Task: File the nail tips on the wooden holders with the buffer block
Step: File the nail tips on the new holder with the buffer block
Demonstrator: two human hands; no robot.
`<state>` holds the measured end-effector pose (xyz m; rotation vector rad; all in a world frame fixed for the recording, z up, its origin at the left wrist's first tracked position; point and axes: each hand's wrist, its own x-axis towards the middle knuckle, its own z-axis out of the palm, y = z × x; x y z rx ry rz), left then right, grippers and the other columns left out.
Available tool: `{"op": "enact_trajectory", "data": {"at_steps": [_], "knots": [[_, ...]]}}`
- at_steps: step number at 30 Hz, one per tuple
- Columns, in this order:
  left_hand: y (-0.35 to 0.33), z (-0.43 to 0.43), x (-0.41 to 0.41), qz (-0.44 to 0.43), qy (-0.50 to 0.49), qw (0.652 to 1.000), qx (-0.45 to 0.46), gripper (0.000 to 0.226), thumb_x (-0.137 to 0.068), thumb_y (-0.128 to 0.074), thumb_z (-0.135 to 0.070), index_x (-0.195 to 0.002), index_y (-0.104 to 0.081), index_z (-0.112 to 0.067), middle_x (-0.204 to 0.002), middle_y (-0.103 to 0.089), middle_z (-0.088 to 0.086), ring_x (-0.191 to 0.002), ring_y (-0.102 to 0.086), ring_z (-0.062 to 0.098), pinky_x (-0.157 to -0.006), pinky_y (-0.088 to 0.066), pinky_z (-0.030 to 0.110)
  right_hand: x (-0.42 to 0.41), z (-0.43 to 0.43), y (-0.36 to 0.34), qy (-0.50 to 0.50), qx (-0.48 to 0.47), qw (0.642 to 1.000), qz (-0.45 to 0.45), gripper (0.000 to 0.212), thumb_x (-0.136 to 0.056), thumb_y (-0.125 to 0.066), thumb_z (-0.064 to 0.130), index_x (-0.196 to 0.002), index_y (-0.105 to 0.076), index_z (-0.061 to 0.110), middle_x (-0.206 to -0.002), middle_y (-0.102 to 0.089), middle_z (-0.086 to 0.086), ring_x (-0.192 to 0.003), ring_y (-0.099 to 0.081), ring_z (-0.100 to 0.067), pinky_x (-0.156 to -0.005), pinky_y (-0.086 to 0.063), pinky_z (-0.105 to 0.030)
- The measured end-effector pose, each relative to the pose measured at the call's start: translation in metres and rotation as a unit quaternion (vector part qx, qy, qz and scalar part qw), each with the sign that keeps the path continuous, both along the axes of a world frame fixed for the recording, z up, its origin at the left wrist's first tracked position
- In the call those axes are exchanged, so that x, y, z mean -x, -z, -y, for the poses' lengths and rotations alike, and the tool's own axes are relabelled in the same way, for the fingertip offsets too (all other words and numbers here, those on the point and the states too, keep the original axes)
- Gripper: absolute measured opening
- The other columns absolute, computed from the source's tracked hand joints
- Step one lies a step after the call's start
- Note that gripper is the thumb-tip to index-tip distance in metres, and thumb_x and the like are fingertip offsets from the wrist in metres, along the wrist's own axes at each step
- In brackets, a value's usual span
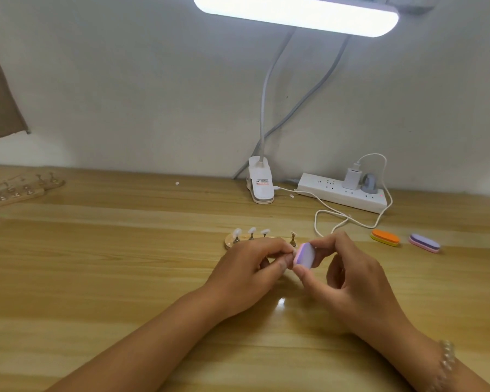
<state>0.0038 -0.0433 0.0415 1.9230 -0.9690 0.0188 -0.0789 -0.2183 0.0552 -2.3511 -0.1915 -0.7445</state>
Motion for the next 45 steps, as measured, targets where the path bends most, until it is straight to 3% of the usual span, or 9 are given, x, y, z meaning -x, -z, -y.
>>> {"op": "enact_trajectory", "data": {"at_steps": [15, 21, 24, 27, 31, 36, 40, 42, 45], "knots": [[-0.001, 0.001, 0.006, 0.068, -0.026, 0.997, -0.041, 0.029, -0.091, -0.051, -0.050, -0.105, -0.071, -0.034, -0.090, -0.066, -0.016, -0.078, -0.063, 0.010, -0.069, -0.053, 0.039, -0.004, 0.003, -0.001, 0.026, -0.044, 0.999, -0.008, 0.035, -0.074, -0.068, 0.051, -0.097, -0.056, 0.027, -0.083, -0.064, 0.017, -0.055, -0.054, -0.018, -0.054, -0.048, -0.038], [-0.001, -0.002, 0.001, 0.066, -0.067, 0.995, -0.026, 0.012, -0.095, -0.059, -0.030, -0.096, -0.070, -0.029, -0.092, -0.069, -0.012, -0.086, -0.062, 0.009, -0.090, -0.041, 0.031, 0.004, -0.005, 0.000, -0.028, 0.052, 0.998, -0.014, 0.039, -0.076, -0.065, 0.059, -0.097, -0.054, 0.029, -0.082, -0.061, 0.017, -0.054, -0.052, -0.013, -0.048, -0.044, -0.029], [-0.002, 0.000, 0.004, 0.080, -0.059, 0.995, -0.028, 0.016, -0.091, -0.061, -0.037, -0.098, -0.074, -0.030, -0.090, -0.067, -0.016, -0.076, -0.062, 0.005, -0.082, -0.048, 0.030, -0.002, 0.002, -0.002, 0.010, -0.043, 0.999, -0.019, 0.039, -0.074, -0.069, 0.054, -0.096, -0.055, 0.026, -0.082, -0.065, 0.013, -0.054, -0.054, -0.018, -0.054, -0.048, -0.039], [-0.002, 0.000, 0.007, 0.084, -0.055, 0.995, -0.025, 0.019, -0.088, -0.060, -0.040, -0.099, -0.075, -0.034, -0.090, -0.064, -0.019, -0.074, -0.061, 0.003, -0.079, -0.042, 0.016, -0.001, 0.003, 0.000, 0.006, -0.023, 1.000, -0.008, 0.032, -0.080, -0.072, 0.045, -0.096, -0.055, 0.025, -0.082, -0.064, 0.013, -0.053, -0.053, -0.017, -0.052, -0.047, -0.035], [-0.003, -0.001, 0.006, 0.074, -0.067, 0.995, -0.002, 0.015, -0.086, -0.064, -0.037, -0.095, -0.076, -0.034, -0.086, -0.061, -0.023, -0.072, -0.059, 0.003, -0.090, -0.045, 0.048, 0.003, -0.004, 0.000, -0.043, 0.006, 0.999, -0.019, 0.034, -0.082, -0.064, 0.060, -0.093, -0.054, 0.031, -0.082, -0.063, 0.013, -0.053, -0.052, -0.014, -0.050, -0.038, -0.022], [-0.002, 0.001, 0.009, 0.134, -0.078, 0.988, -0.004, 0.006, -0.086, -0.073, -0.033, -0.090, -0.075, -0.035, -0.080, -0.056, -0.023, -0.069, -0.057, -0.002, -0.073, -0.044, 0.025, -0.002, 0.003, -0.002, -0.010, -0.034, 0.999, -0.014, 0.035, -0.078, -0.058, 0.062, -0.090, -0.056, 0.029, -0.082, -0.064, 0.014, -0.054, -0.053, -0.016, -0.054, -0.039, -0.026], [-0.002, 0.000, 0.007, 0.123, -0.088, 0.989, -0.004, 0.006, -0.080, -0.070, -0.034, -0.085, -0.069, -0.033, -0.078, -0.054, -0.025, -0.069, -0.057, 0.000, -0.100, -0.043, 0.050, 0.005, -0.006, 0.000, -0.049, 0.047, 0.998, -0.007, 0.030, -0.078, -0.066, 0.057, -0.092, -0.052, 0.033, -0.080, -0.058, 0.016, -0.053, -0.053, -0.012, -0.048, -0.036, -0.018], [-0.002, 0.001, 0.008, 0.127, -0.089, 0.988, 0.001, 0.004, -0.081, -0.071, -0.034, -0.084, -0.069, -0.032, -0.078, -0.054, -0.025, -0.068, -0.057, 0.002, -0.092, -0.046, 0.052, 0.002, -0.004, -0.002, -0.035, 0.001, 0.999, -0.022, 0.030, -0.080, -0.069, 0.055, -0.090, -0.052, 0.032, -0.081, -0.060, 0.020, -0.055, -0.054, -0.014, -0.052, -0.038, -0.019], [-0.002, 0.002, 0.007, 0.130, -0.093, 0.987, 0.014, 0.007, -0.083, -0.077, -0.030, -0.084, -0.070, -0.030, -0.079, -0.056, -0.022, -0.066, -0.058, 0.003, -0.070, -0.045, 0.033, -0.003, 0.002, -0.003, 0.002, -0.033, 0.999, -0.021, 0.035, -0.077, -0.066, 0.055, -0.090, -0.054, 0.025, -0.083, -0.064, 0.018, -0.057, -0.056, -0.017, -0.056, -0.042, -0.027]]}}
